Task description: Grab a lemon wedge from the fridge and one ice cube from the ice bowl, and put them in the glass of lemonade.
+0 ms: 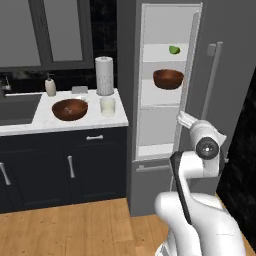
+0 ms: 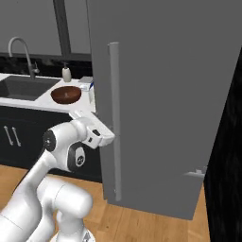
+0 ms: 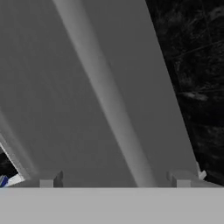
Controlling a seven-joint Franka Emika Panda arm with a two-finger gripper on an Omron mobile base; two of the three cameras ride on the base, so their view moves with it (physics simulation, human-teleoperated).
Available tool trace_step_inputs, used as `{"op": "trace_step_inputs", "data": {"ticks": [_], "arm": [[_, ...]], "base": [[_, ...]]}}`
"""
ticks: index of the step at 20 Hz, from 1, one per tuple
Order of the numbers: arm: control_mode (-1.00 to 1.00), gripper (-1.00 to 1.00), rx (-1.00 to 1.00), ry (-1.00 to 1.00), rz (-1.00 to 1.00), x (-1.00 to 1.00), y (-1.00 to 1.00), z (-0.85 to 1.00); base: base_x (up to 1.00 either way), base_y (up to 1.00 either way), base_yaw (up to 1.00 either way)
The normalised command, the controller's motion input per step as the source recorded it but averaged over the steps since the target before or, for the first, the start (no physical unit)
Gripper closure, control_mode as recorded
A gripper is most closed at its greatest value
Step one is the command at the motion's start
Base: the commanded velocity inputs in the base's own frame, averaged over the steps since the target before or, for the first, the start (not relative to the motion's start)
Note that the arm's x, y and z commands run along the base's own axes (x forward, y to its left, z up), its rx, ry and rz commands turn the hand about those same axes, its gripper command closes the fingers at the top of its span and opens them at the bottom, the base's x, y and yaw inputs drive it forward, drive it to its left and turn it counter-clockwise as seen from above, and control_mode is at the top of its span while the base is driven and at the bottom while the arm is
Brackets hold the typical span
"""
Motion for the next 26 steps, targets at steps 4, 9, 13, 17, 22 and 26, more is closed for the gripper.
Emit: {"op": "trace_step_inputs", "data": {"ticks": [4,9,13,17,22,26], "arm": [[-1.0,-1.0,-0.04,0.03,-0.01,-0.76,0.43,1.0],[-1.0,-1.0,-0.07,0.32,-0.15,-0.58,0.53,1.0],[-1.0,-1.0,-0.15,0.57,-0.29,0.2,0.81,0.36],[-1.0,-1.0,-0.17,0.32,-0.23,0.6,0.26,-0.21],[-1.0,-1.0,-0.04,0.02,-0.06,0.76,0.0,-0.3],[-1.0,-1.0,-0.08,0.0,-0.06,0.84,-0.08,-0.37]], "base": [[0.0,0.0,0.0],[0.0,0.0,0.0],[0.0,0.0,0.0],[0.0,0.0,0.0],[0.0,0.0,0.0],[0.0,0.0,0.0]]}}
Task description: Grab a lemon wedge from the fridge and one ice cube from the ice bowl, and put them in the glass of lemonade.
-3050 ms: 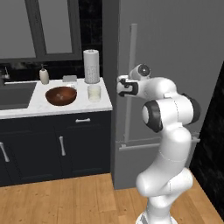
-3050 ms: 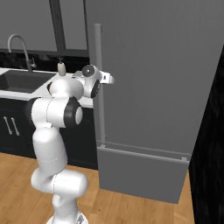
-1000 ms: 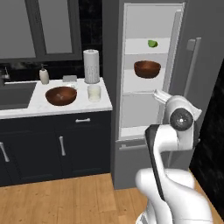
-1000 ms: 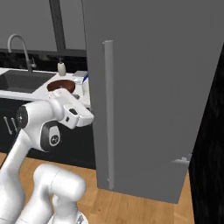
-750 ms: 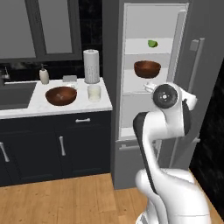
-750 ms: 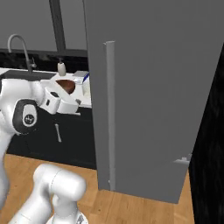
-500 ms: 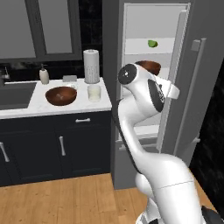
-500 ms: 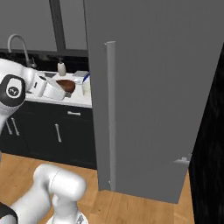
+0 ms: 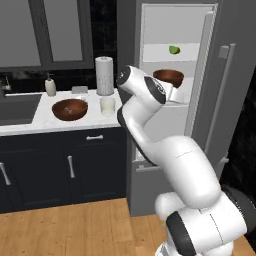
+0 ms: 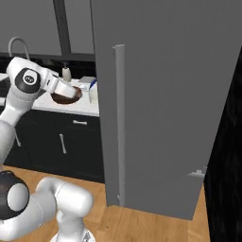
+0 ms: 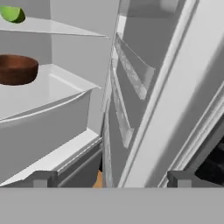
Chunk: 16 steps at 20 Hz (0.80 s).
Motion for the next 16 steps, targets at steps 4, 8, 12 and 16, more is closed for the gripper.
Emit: {"op": "trace_step_inputs", "data": {"ticks": [4,8,12,16], "arm": [[-1.0,-1.0,-0.06,0.0,-0.06,0.61,-0.29,-0.31],[-1.0,-1.0,-0.02,0.0,-0.1,0.17,-0.69,-0.15],[-1.0,-1.0,-0.02,0.0,-0.12,0.21,-0.71,-0.12],[-1.0,-1.0,-0.04,0.0,-0.12,0.31,-0.59,-0.14]], "base": [[0.0,0.0,0.0],[0.0,0.0,0.0],[0.0,0.0,0.0],[0.0,0.0,0.0]]}}
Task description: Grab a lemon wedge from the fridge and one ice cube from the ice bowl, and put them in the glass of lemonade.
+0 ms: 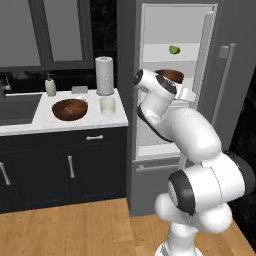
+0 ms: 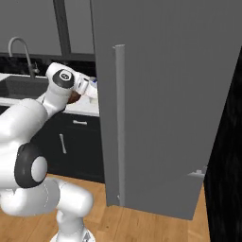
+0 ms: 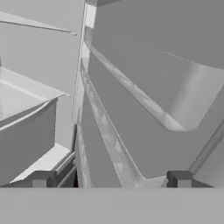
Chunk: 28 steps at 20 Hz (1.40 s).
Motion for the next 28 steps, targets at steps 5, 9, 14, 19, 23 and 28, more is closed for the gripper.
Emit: {"op": "trace_step_inputs", "data": {"ticks": [5,9,14,19,23,28], "arm": [[-1.0,-1.0,-0.01,0.0,-0.18,-0.14,-0.92,-0.07],[-1.0,-1.0,0.01,-0.01,-0.19,-0.95,-1.0,0.0],[-1.0,-1.0,0.01,-0.05,-0.13,-1.0,-1.0,0.0],[-1.0,-1.0,0.01,-0.2,0.1,-0.84,-0.05,0.13],[-1.0,-1.0,0.1,0.03,0.36,-0.34,1.0,0.1],[-1.0,-1.0,0.28,0.13,0.45,-0.32,0.73,0.06]], "base": [[0.0,0.0,0.0],[0.0,0.0,0.0],[0.0,0.0,0.0],[0.0,0.0,0.0],[0.0,0.0,0.0],[0.0,0.0,0.0]]}}
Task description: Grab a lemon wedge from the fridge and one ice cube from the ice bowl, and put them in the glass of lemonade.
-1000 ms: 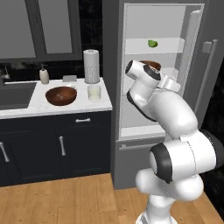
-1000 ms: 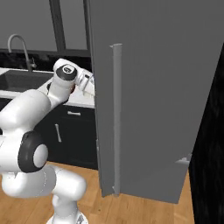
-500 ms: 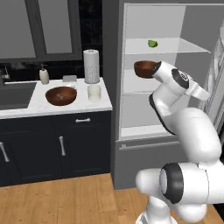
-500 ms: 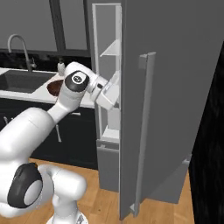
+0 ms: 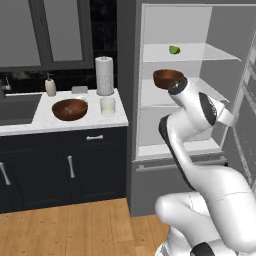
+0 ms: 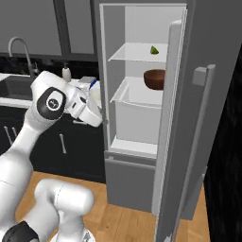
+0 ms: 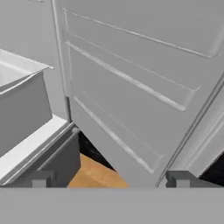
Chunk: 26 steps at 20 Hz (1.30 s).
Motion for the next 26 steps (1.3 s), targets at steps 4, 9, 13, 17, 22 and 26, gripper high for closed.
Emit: {"op": "trace_step_inputs", "data": {"ticks": [4,9,13,17,22,26], "arm": [[-1.0,-1.0,0.4,0.09,0.51,-0.49,0.29,0.0],[-1.0,-1.0,0.42,0.0,0.43,-0.57,0.02,0.0],[-1.0,-1.0,0.18,-0.02,0.12,-0.26,0.0,0.0],[-1.0,-1.0,0.0,-0.02,0.0,-0.05,0.0,0.0],[-1.0,-1.0,0.0,0.0,0.0,0.0,0.0,-0.01],[-1.0,-1.0,0.0,0.0,0.03,0.01,-0.03,0.0]], "base": [[0.0,0.0,0.0],[0.0,0.0,0.0],[0.0,0.0,0.0],[0.0,0.0,0.0],[0.0,0.0,0.0],[0.0,0.0,0.0]]}}
